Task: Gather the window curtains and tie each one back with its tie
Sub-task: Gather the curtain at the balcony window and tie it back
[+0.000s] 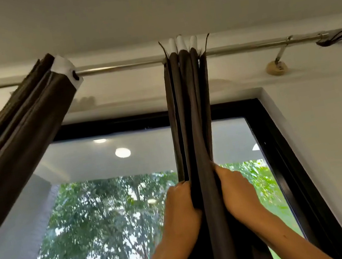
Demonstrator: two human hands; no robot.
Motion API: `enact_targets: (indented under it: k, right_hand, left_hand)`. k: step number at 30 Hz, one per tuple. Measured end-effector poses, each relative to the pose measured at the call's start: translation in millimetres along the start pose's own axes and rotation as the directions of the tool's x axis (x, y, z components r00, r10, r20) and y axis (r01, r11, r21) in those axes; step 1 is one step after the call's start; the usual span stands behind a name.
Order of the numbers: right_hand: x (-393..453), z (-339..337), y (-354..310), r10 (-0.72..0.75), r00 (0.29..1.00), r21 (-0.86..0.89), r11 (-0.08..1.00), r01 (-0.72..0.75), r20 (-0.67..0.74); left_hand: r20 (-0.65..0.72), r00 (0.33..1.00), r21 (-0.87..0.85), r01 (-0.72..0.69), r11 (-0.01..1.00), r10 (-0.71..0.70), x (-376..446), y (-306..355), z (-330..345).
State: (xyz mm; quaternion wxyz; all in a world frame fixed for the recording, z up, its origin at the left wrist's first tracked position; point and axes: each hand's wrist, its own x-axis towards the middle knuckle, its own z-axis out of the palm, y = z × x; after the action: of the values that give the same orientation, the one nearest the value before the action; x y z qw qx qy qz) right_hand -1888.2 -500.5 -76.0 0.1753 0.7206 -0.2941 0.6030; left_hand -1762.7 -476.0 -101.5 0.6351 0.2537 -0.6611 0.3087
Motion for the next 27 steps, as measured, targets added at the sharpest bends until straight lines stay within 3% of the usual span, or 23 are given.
enact_targets:
  k: [3, 8, 11, 15, 17, 20, 23, 25, 27]
  right_hand:
    - [-63.9, 4.1, 12.2, 0.115, 0.993, 0.16, 0.98, -0.114, 0.002]
    - [-164.8, 22.2, 14.5, 0.243, 0.969, 0.02, 0.97, -0.244, 0.031]
    - [-219.4, 32.1, 6.2, 0.335, 0.942, 0.145, 0.932, -0.332, 0.006]
    - [-293.0, 38.3, 2.0, 0.403, 0.904, 0.232, 0.874, -0.427, 0.143]
    - [-327.1, 34.2, 0.1, 0.446, 0.882, 0.379, 0.797, -0.47, 0.156]
    - [-370.3, 25.2, -6.1, 0.474, 0.879, 0.472, 0.762, -0.443, 0.061]
    - [-399.2, 19.8, -18.8, 0.566, 0.818, 0.512, 0.735, -0.444, -0.104]
    - [-413.3, 17.2, -34.2, 0.582, 0.755, 0.491, 0.774, -0.401, -0.301]
    - [-424.2, 16.4, -49.2, 0.483, 0.773, 0.42, 0.853, -0.31, -0.41]
  left_hand:
    - [-0.008, 1.0, 0.018, 0.031, 0.999, -0.03, -49.3, 4.9, 3.2]
    - [0.087, 0.975, 0.083, 0.198, 0.977, -0.205, -149.7, 28.7, -1.8]
    - [0.139, 0.942, 0.11, 0.292, 0.95, -0.306, -213.5, 42.0, -8.1]
    - [0.169, 0.89, 0.107, 0.411, 0.905, -0.424, -282.8, 65.5, -20.1]
    - [0.188, 0.867, 0.124, 0.444, 0.887, -0.461, -308.1, 76.2, -28.4]
    - [0.19, 0.85, 0.169, 0.464, 0.869, -0.491, -339.9, 87.5, -42.0]
    - [0.178, 0.831, 0.189, 0.497, 0.847, -0.528, -369.2, 97.7, -51.9]
    - [0.164, 0.814, 0.173, 0.532, 0.829, -0.557, -387.5, 106.4, -58.0]
    - [0.166, 0.782, 0.134, 0.586, 0.799, -0.601, -400.7, 116.1, -63.6]
